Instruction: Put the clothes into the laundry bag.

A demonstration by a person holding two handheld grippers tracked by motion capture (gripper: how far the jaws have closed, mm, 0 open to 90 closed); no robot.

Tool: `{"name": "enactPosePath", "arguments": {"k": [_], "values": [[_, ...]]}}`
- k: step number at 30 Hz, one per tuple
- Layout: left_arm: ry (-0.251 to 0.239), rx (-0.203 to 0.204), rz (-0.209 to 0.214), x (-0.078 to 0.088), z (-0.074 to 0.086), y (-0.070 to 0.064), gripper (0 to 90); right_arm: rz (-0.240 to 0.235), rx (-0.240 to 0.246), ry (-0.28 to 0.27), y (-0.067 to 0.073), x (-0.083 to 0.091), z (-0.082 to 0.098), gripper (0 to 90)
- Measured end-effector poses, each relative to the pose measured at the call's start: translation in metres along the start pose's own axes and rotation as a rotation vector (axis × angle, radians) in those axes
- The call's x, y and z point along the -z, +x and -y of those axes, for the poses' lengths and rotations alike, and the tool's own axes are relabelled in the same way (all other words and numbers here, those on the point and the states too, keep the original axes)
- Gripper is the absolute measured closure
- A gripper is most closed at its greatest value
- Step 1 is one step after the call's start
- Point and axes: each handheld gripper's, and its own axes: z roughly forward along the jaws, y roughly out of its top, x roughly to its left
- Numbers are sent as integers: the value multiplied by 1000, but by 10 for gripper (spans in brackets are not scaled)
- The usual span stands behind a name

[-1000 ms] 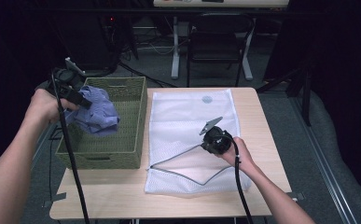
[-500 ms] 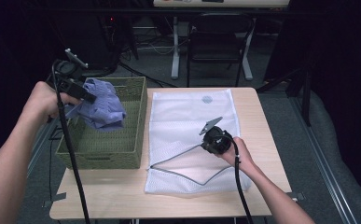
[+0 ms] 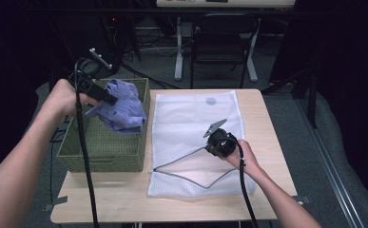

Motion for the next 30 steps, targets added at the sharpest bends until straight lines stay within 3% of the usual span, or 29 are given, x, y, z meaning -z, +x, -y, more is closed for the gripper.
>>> {"name": "enactPosePath", "arguments": {"k": [8, 16, 30], "values": [[-10, -88, 56, -7, -12, -29, 769, -3, -11, -11, 0, -1, 0, 891], [21, -169, 95, -20, -22, -53, 769, 6, 10, 13, -2, 1, -1, 892], [62, -256, 166, -54, -24, -92, 768, 0, 13, 5, -3, 2, 0, 892]]}}
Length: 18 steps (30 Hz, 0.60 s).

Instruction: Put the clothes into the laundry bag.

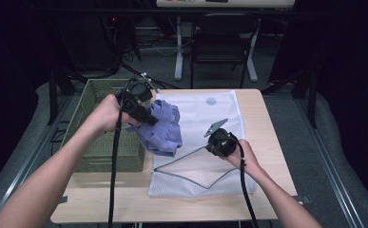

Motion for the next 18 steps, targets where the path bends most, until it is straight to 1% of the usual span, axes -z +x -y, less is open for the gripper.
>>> {"name": "enactPosePath", "arguments": {"k": [2, 3, 4, 5, 7, 10, 11, 13, 18], "values": [[5, -15, 10, -6, -1, -5, 768, 3, -1, -1, 0, 0, 0, 893], [6, -21, 22, -9, -2, -7, 768, -1, 4, 3, 0, 0, 0, 893], [6, -27, 25, -11, -2, -9, 768, 5, -3, 2, 1, 0, 0, 893], [1, -29, 34, -15, -2, -11, 768, 2, -5, 7, 1, 0, 0, 893], [8, -39, 50, -20, -2, -13, 768, 5, -3, 4, 1, 0, 0, 893], [-8, -41, 70, -31, 1, -18, 767, 6, 0, 5, 1, 0, 0, 892], [-5, -42, 85, -36, 2, -19, 767, 8, 9, 14, 1, 0, 0, 893], [0, -46, 106, -43, 3, -21, 766, 8, 13, 10, 1, 0, 0, 893], [10, -44, 148, -65, 10, -25, 766, 7, 4, 15, 2, -1, 1, 893]]}}
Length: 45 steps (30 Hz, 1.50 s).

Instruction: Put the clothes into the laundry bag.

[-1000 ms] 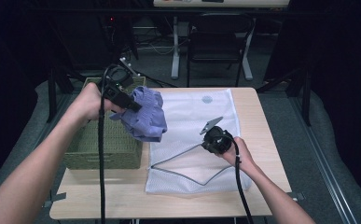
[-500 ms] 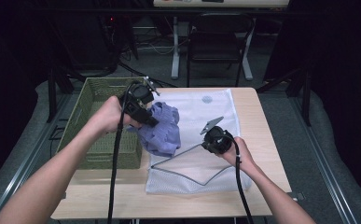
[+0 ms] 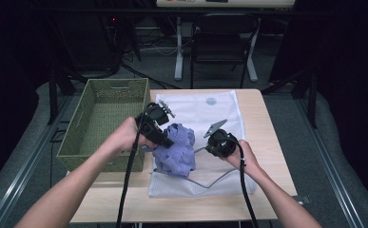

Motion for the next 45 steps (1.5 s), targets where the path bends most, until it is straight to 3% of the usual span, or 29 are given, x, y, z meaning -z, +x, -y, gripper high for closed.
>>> {"name": "enactPosePath", "arguments": {"k": [10, 17, 23, 26, 31, 32, 37, 38, 41, 43, 45], "values": [[22, 23, 69, -37, 14, 1, 765, -2, 5, 12, 1, -1, 0, 893], [11, 45, 120, -65, 24, 2, 764, -9, -1, 10, 2, -5, 1, 893], [-10, 55, 100, -88, 34, -3, 761, -12, 14, 40, 5, -9, 3, 892], [-28, 62, 68, -97, 40, -5, 757, -12, 14, 50, 7, -12, 4, 891], [-112, 115, 99, -111, 53, -3, 757, -16, 19, 59, 9, -17, 5, 888], [-111, 119, 104, -113, 54, -2, 757, -15, 20, 62, 9, -17, 5, 886], [-126, 111, 94, -116, 55, -4, 757, -13, 21, 74, 8, -18, 5, 796], [-124, 112, 96, -117, 55, -4, 758, -13, 7, 57, 8, -20, 6, 781], [-135, 122, 101, -118, 57, -4, 757, -9, 15, 83, 7, -22, 6, 706], [-141, 124, 98, -118, 58, -5, 757, -3, 7, 96, 8, -26, 8, 718], [-147, 127, 96, -118, 60, -5, 757, 6, 6, 98, 8, -27, 9, 799]]}}
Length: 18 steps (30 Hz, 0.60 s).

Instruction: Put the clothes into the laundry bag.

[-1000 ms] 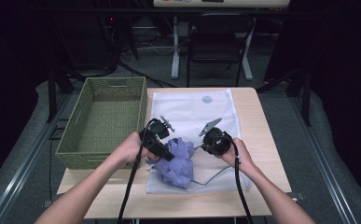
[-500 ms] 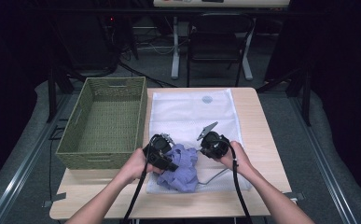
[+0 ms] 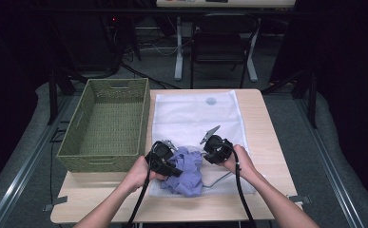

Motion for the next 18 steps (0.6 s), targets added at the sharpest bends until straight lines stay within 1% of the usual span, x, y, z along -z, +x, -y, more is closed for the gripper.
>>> {"name": "enactPosePath", "arguments": {"k": [1, 3, 4, 5, 6, 8, 9, 11, 13, 14, 15, 16, 18], "values": [[-1, -1, -1, 0, 1, 0, 757, 9, 1, -4, 0, 0, 0, 837], [-3, 2, 1, 0, 1, 0, 758, 14, 4, -27, 0, 0, 0, 871], [-3, -4, -2, 1, 1, 0, 758, 16, 13, -24, -1, 2, -1, 874], [-5, -11, 0, 1, 1, 0, 758, 11, 9, -36, -1, 3, -1, 875], [-16, -8, 3, 1, 1, -1, 758, 8, 6, -47, -2, 5, -1, 876], [-18, -12, 2, 3, 1, -2, 758, 2, -13, -77, -2, 9, -3, 877], [-21, -16, 2, 3, 1, -3, 758, -2, -9, -80, -3, 12, -4, 877], [-29, -11, 4, 3, 0, -3, 757, -5, -15, -104, -2, 17, -6, 877], [-32, -10, 3, 3, -1, -3, 750, -12, -27, -145, 1, 23, -9, 878], [-34, -14, 0, 3, -1, -2, 739, -9, -27, -155, 2, 25, -10, 878], [-34, -15, 0, 3, -1, -3, 727, -6, -22, -150, 2, 28, -11, 878], [-32, -22, -22, 2, -2, -4, 694, -6, -19, -156, 3, 29, -11, 878], [-27, -31, -49, 2, -4, -7, 616, -9, -23, -161, 3, 28, -11, 878]]}}
